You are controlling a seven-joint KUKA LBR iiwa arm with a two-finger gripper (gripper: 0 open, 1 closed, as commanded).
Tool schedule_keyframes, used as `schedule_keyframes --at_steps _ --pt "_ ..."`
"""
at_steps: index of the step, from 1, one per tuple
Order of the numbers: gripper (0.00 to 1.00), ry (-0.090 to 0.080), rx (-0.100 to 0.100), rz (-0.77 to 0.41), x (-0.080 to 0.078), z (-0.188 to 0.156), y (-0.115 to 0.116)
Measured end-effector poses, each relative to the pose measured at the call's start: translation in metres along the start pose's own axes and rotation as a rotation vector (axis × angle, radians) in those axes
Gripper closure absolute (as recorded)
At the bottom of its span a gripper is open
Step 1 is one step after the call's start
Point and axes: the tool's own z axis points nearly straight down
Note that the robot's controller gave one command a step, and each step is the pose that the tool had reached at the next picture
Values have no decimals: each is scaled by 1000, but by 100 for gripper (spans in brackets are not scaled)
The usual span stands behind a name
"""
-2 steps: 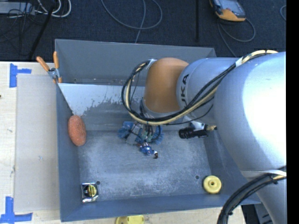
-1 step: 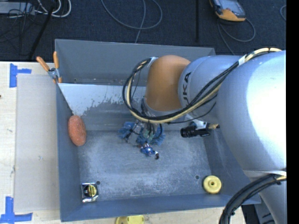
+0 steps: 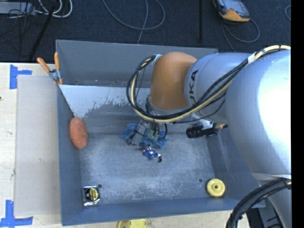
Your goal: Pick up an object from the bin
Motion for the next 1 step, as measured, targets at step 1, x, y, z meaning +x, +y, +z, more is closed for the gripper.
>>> schedule_keyframes --at_steps 1 --pt "100 -1 0 0 0 -22 0"
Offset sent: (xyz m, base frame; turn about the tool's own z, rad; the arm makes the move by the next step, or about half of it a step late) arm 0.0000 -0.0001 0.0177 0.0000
